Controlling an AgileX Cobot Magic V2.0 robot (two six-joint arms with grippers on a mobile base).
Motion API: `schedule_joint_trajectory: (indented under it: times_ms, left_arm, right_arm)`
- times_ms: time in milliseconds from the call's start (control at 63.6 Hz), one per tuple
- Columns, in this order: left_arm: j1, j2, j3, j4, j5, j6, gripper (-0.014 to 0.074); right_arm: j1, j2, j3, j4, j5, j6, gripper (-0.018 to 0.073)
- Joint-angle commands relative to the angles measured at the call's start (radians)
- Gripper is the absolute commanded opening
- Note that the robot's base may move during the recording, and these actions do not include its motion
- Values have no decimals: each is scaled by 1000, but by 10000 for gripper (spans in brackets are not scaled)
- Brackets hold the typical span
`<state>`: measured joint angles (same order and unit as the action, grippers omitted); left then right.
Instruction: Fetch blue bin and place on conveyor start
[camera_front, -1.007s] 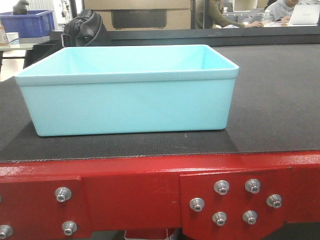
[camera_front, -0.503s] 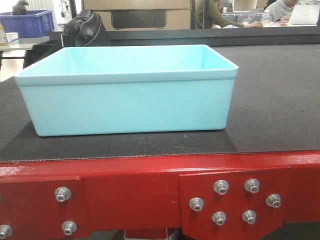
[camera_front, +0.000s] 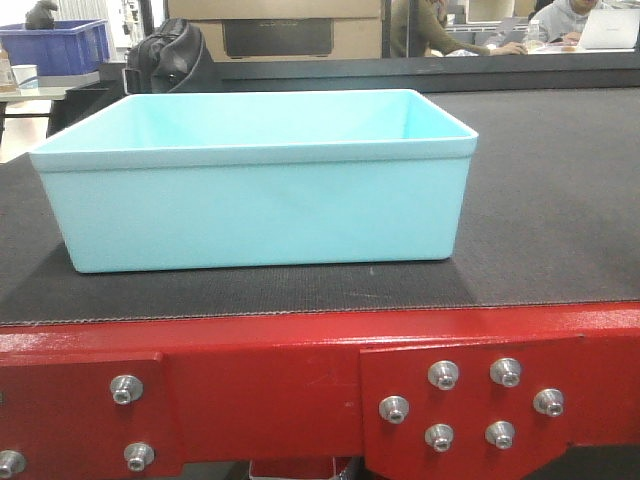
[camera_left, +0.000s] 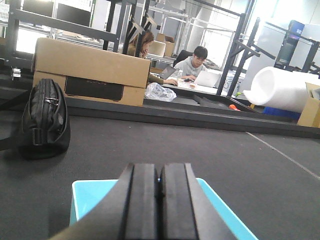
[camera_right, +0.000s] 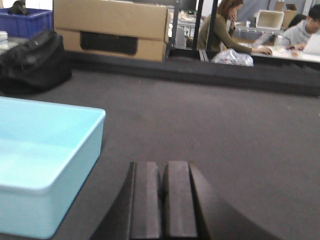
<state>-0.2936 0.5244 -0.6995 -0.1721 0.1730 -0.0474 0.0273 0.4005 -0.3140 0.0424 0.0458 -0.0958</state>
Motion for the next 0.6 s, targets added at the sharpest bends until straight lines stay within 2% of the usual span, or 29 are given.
schedule_joint_trajectory:
  times_ms: [0,377,582]
  left_arm:
    - [-3,-7,1,-1,-22,4,-111]
    - [-3,-7,1,-1,-23,4,-111]
    - [-3,-7,1,-1,-32,4,-111]
  right_arm:
    - [-7,-82,75,7,-30,-10,-165]
    - [-7,-388,314,7,-28,18,-165]
    - [-7,-400,314,7,-22,18,-165]
